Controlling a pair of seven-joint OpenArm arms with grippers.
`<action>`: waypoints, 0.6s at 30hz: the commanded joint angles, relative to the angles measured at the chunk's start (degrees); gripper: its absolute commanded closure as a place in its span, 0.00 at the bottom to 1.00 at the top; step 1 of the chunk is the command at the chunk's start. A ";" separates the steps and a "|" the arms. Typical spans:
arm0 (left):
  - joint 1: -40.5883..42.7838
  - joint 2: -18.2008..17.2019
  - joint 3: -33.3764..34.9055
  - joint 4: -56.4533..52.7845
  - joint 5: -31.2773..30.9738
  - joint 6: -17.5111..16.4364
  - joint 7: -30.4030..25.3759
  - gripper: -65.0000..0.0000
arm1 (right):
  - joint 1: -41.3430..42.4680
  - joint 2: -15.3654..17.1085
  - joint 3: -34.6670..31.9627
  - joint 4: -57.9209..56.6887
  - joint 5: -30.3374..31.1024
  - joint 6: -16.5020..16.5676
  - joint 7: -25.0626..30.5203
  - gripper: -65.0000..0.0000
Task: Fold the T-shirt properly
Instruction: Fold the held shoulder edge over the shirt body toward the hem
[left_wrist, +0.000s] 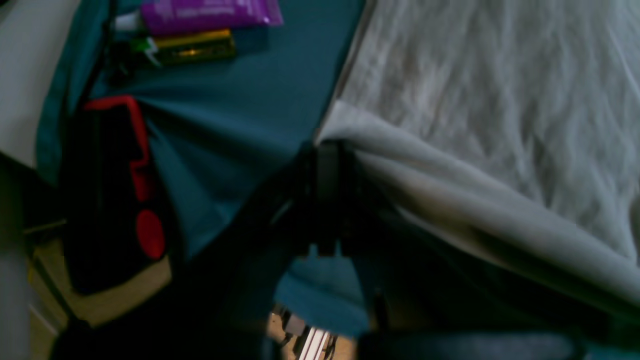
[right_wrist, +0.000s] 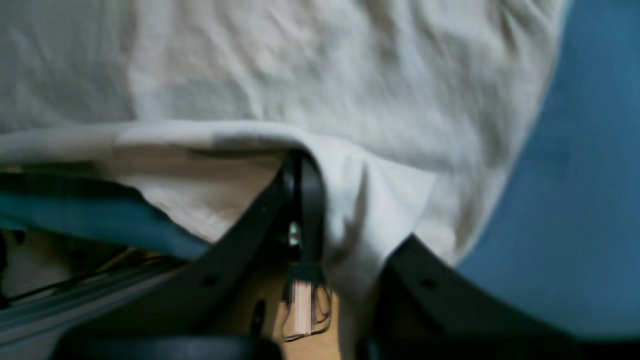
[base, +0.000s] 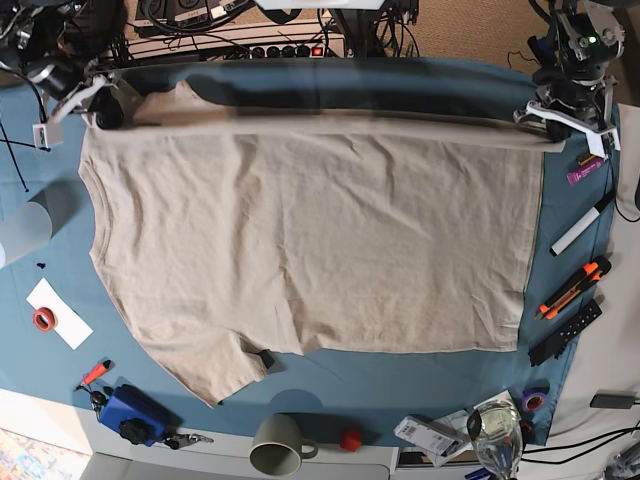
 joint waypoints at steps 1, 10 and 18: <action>-0.63 -0.92 -0.44 0.02 0.87 0.46 -1.88 1.00 | 0.81 1.38 -0.28 0.74 -0.57 -0.14 1.57 1.00; -5.11 -1.09 -0.44 -1.86 0.87 0.24 -2.71 1.00 | 6.08 1.36 -3.58 0.74 -7.21 -0.14 5.01 1.00; -6.12 -1.09 6.03 -1.88 5.33 0.09 -7.56 1.00 | 9.60 1.33 -3.61 0.74 -12.07 -0.14 8.41 1.00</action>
